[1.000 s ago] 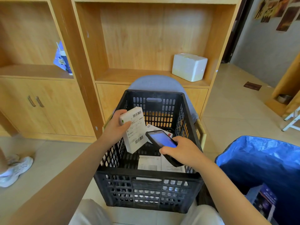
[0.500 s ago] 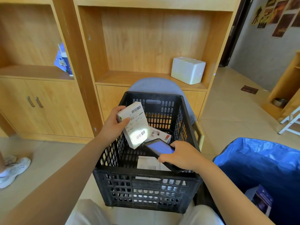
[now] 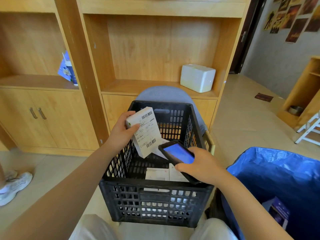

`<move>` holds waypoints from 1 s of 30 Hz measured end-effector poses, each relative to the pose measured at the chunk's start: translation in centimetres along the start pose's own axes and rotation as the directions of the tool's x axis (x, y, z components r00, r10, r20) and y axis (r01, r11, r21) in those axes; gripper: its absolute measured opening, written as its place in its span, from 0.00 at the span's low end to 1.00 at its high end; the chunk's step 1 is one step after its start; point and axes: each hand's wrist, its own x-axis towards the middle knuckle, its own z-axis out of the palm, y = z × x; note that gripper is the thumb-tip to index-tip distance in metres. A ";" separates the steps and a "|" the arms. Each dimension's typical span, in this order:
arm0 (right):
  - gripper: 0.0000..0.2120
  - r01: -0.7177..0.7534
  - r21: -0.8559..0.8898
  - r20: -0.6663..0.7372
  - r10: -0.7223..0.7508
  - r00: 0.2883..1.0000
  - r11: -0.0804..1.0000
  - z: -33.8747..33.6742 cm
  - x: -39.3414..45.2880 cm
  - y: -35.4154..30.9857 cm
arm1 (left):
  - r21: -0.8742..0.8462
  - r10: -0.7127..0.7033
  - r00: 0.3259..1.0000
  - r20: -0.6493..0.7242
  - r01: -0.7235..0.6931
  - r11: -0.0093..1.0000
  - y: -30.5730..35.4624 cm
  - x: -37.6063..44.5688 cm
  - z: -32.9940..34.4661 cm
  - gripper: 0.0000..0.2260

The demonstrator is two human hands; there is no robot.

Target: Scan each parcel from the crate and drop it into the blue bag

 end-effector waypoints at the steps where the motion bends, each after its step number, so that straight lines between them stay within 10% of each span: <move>1: 0.19 0.006 0.024 -0.035 -0.005 0.999 1.000 -0.4 -0.5 0.3 | -0.042 -0.003 1.000 -0.014 0.003 0.999 0.5 0.0 0.4 0.16; 17: 0.16 -0.207 0.441 -0.372 0.388 0.843 0.873 -8.1 -12.1 15.7 | -0.280 0.028 0.974 0.227 0.038 0.959 10.5 -0.3 21.6 0.16; 30: 0.21 -0.629 0.437 -0.242 0.757 0.606 0.643 -5.7 -19.7 29.8 | 0.244 -0.234 0.751 0.618 0.100 0.965 1.0 -7.3 45.4 0.23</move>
